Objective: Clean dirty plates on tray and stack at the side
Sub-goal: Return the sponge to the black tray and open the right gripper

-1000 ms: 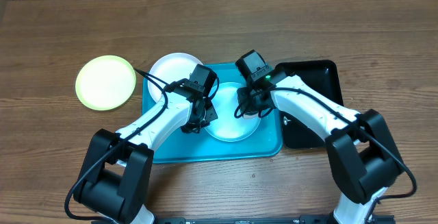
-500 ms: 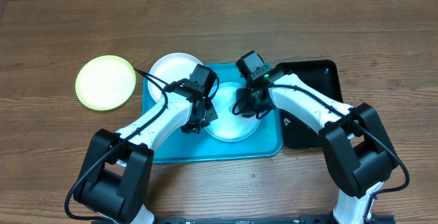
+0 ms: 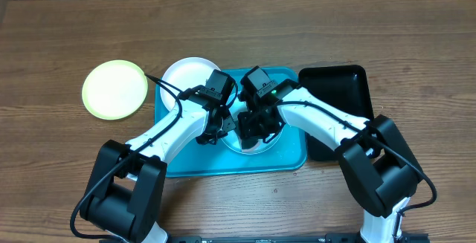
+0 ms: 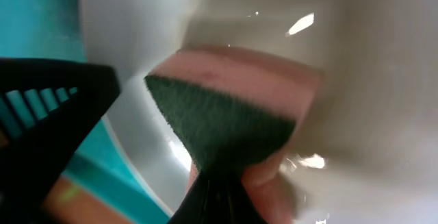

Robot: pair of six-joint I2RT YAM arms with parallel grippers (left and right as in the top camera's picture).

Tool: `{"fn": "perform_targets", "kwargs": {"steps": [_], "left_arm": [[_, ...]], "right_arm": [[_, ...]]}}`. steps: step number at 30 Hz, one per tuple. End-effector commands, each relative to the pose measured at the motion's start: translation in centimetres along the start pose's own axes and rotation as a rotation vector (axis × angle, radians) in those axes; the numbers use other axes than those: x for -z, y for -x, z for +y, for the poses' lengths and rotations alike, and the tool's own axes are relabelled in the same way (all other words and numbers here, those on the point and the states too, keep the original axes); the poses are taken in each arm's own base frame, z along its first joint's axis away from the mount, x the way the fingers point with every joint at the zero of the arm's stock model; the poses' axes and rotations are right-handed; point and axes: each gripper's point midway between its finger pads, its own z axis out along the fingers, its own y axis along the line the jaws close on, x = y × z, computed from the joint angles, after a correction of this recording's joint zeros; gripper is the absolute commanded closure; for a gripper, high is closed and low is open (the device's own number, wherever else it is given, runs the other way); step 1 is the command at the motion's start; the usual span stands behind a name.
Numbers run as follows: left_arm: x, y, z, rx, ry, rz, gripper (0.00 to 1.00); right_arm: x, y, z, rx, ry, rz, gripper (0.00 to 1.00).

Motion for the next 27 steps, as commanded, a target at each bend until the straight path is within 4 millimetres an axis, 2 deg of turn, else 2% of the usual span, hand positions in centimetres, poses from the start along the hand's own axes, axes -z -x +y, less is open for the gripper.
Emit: {"fn": "perform_targets", "kwargs": {"steps": [1,6,10,15,21,24,27], "left_arm": [[-0.5,-0.3,0.4,0.011,0.020,0.007,0.96],[-0.5,-0.3,0.5,0.011,0.022,0.008,0.96],[-0.5,-0.3,0.5,0.011,0.023,0.009,0.96],[-0.5,-0.4,0.5,0.010,0.024,0.009,0.96],[-0.5,-0.3,0.5,0.003,0.023,0.008,0.96],[-0.5,-0.3,0.5,0.002,0.023,0.008,0.96],[-0.5,-0.4,0.4,-0.003,0.022,0.008,0.96]], "right_arm": [[3.7,2.3,1.3,0.017,0.141,-0.049,0.96],[9.9,4.6,-0.6,-0.009,0.152,-0.186,0.96],[12.9,4.3,-2.9,-0.028,0.129,-0.227,0.96],[14.0,2.8,-9.0,-0.157,-0.051,-0.197,0.96],[14.7,0.4,-17.1,-0.313,-0.396,-0.173,0.96],[14.6,-0.5,-19.7,-0.363,-0.517,-0.182,0.96],[13.7,-0.6,-21.0,-0.364,-0.553,-0.198,0.96]]}}
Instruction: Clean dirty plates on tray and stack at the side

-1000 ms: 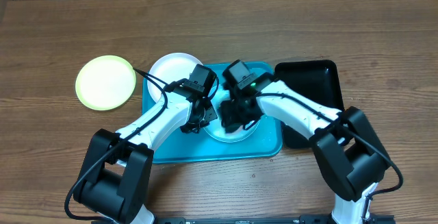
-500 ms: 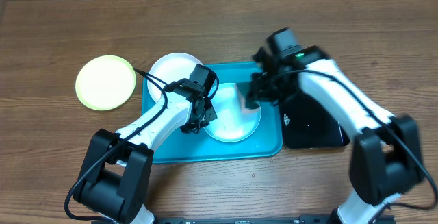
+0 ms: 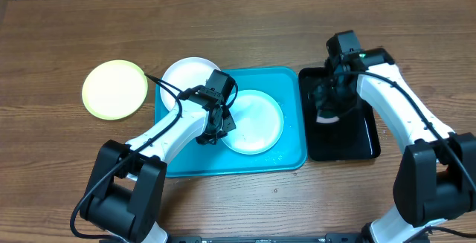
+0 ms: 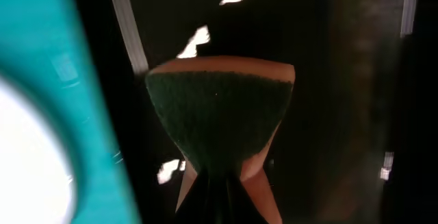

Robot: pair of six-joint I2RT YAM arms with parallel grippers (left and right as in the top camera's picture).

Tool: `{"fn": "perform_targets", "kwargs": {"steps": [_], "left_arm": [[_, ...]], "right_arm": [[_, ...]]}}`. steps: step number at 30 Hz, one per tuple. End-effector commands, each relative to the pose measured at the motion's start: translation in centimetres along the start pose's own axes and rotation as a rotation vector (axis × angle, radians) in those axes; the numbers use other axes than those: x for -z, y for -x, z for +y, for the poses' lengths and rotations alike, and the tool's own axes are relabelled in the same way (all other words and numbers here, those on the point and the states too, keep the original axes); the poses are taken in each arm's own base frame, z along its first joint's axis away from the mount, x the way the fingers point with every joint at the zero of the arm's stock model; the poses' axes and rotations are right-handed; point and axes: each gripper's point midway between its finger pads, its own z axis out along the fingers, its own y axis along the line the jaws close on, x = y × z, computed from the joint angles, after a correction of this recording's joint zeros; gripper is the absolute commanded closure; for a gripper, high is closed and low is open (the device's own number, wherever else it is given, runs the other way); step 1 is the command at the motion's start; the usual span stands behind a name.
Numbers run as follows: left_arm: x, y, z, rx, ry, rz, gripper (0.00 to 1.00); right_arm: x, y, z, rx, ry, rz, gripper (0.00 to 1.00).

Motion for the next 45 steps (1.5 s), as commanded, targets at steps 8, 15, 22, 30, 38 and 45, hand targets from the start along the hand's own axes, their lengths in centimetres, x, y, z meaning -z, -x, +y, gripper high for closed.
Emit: {"fn": "perform_targets", "kwargs": {"steps": [8,15,22,30,38,45], "left_arm": [[-0.5,-0.4,0.4,-0.017,0.023,0.005,0.92],[-0.5,-0.4,0.3,-0.024,0.023,0.006,0.56],[-0.5,-0.6,0.5,-0.031,0.029,0.012,0.55],[-0.7,-0.8,0.7,-0.031,0.034,0.017,0.54],[-1.4,-1.4,1.4,-0.031,0.045,0.029,0.57],[-1.4,-1.4,1.1,-0.031,0.034,0.026,0.83]], "right_arm": [[-3.9,0.0,-3.1,-0.030,-0.147,-0.106,0.59],[-3.0,1.3,-3.1,-0.048,-0.135,-0.136,0.13],[-1.4,3.1,-3.5,-0.127,-0.005,-0.139,0.09],[0.8,5.4,-7.0,-0.302,0.193,-0.154,0.08],[0.8,5.3,-10.9,-0.402,0.182,-0.161,0.00],[0.9,5.4,-11.2,-0.410,0.180,-0.164,0.00]]}}
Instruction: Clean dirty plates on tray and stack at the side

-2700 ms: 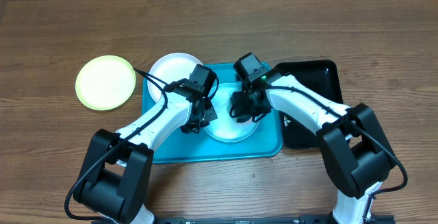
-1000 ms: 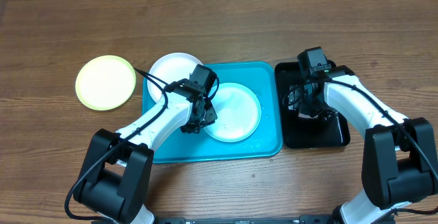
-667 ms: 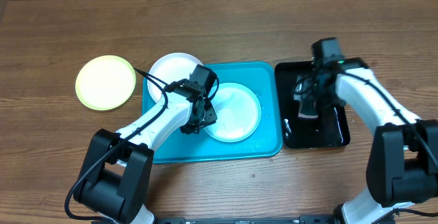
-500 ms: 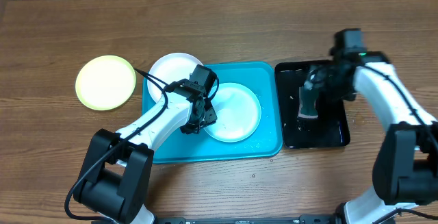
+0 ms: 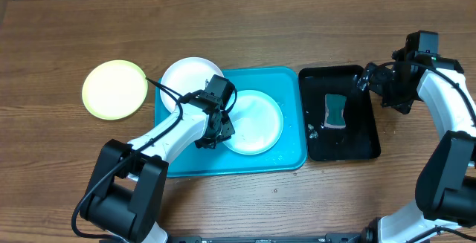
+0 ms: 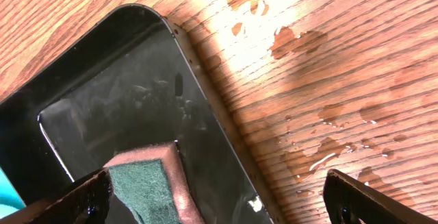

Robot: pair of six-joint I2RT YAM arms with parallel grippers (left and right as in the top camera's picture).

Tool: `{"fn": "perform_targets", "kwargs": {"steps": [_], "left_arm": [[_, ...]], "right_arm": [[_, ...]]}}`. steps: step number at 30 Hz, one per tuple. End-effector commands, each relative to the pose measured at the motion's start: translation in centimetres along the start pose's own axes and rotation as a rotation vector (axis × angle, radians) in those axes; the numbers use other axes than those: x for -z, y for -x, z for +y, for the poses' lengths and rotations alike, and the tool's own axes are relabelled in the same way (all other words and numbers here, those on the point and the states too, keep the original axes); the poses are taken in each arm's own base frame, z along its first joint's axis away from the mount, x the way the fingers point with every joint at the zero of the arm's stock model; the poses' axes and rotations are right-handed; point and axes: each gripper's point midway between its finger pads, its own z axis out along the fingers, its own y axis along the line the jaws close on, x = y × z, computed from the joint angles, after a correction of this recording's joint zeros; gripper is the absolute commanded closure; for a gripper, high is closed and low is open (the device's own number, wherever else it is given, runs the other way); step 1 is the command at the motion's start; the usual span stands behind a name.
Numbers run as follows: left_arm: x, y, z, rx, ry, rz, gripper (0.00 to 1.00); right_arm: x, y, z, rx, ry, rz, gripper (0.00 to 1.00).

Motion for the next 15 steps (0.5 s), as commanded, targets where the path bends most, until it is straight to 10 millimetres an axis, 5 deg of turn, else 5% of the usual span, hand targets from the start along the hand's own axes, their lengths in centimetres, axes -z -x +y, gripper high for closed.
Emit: {"fn": "perform_targets", "kwargs": {"steps": [1,2,15], "left_arm": [[-0.5,-0.5,0.3,-0.026,0.020,0.010,0.90],[-0.5,-0.5,0.3,-0.042,0.019,0.010,0.96],[1.3,1.4,-1.4,-0.206,-0.115,0.026,0.96]], "right_arm": [[0.8,0.8,0.5,-0.001,0.021,-0.028,0.00],[0.8,0.8,0.5,-0.001,0.021,-0.028,0.00],[0.8,0.8,0.5,-0.001,0.021,-0.029,0.00]]}}
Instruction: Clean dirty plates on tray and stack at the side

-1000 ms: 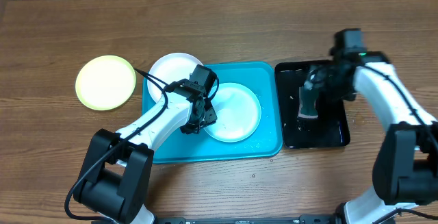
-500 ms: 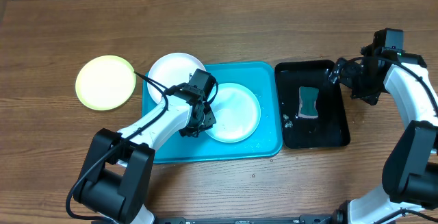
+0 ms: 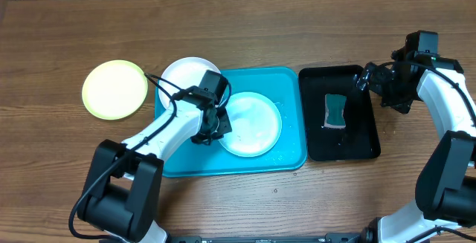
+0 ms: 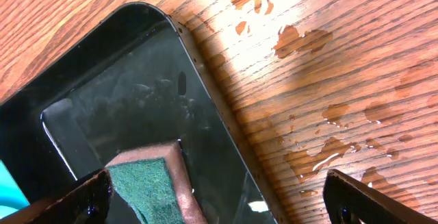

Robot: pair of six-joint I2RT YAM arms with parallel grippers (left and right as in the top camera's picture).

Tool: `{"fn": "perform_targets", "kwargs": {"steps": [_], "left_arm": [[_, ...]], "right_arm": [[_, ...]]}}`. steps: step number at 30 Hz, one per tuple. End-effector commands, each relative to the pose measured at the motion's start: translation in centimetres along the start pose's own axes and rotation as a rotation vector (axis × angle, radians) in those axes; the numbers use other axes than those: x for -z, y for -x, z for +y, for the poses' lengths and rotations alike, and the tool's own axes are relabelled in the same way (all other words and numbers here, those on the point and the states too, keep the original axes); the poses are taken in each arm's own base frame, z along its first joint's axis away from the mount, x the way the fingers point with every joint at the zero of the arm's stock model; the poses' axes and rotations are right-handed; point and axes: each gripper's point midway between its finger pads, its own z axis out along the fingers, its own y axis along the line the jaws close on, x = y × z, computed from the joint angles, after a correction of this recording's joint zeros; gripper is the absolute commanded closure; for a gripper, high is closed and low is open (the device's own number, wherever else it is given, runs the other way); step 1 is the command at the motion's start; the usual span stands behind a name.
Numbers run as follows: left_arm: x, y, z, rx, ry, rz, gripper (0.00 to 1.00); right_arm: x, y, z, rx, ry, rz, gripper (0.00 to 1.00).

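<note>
A white plate (image 3: 254,124) lies in the teal tray (image 3: 290,154). My left gripper (image 3: 207,128) sits at the plate's left rim and seems shut on it, though the wrist hides the fingertips. A second white plate (image 3: 182,76) rests at the tray's top left corner. A yellow-green plate (image 3: 115,88) lies on the table further left. The green and pink sponge (image 3: 335,111) (image 4: 147,190) lies in the black tray (image 3: 338,143) (image 4: 123,101). My right gripper (image 3: 378,88) (image 4: 219,207) hangs open and empty over the black tray's right edge.
Water spots (image 4: 301,39) mark the wooden table to the right of the black tray. Droplets also lie on the teal tray near its right rim (image 3: 297,135). The two trays stand side by side in the middle of the table.
My left gripper and the white plate at its tip have shifted slightly to the left on the teal tray. The right arm and the sponge have hardly moved.
First my right gripper pressed the sponge onto the white plate while the left one held its rim. Then the right gripper carried the sponge over the black tray. Later the sponge lay in that tray, with the right gripper open at its right edge, where it stays.
</note>
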Motion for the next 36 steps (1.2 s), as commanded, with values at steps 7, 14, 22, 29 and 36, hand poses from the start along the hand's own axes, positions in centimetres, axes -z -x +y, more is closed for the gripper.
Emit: {"fn": "perform_targets", "kwargs": {"steps": [7,14,22,29,36], "left_arm": [[2.3,2.0,-3.5,-0.191,-0.177,-0.008,0.96],[4.5,3.3,-6.4,-0.267,-0.287,-0.041,0.96],[6.0,3.7,-9.0,-0.292,-0.429,-0.049,0.96],[7.7,3.4,-10.2,-0.275,-0.613,0.017,0.96],[8.1,3.6,-10.0,-0.268,-0.646,0.027,0.96]], "right_arm": [[0.8,0.8,0.4,-0.001,0.014,-0.030,0.00],[0.8,0.9,0.4,-0.001,0.014,-0.030,0.00],[0.8,0.9,0.4,-0.001,0.014,-0.030,0.00],[0.8,0.8,0.4,-0.001,0.014,-0.030,0.00],[0.8,0.9,0.4,-0.001,0.014,-0.030,0.00]]}}
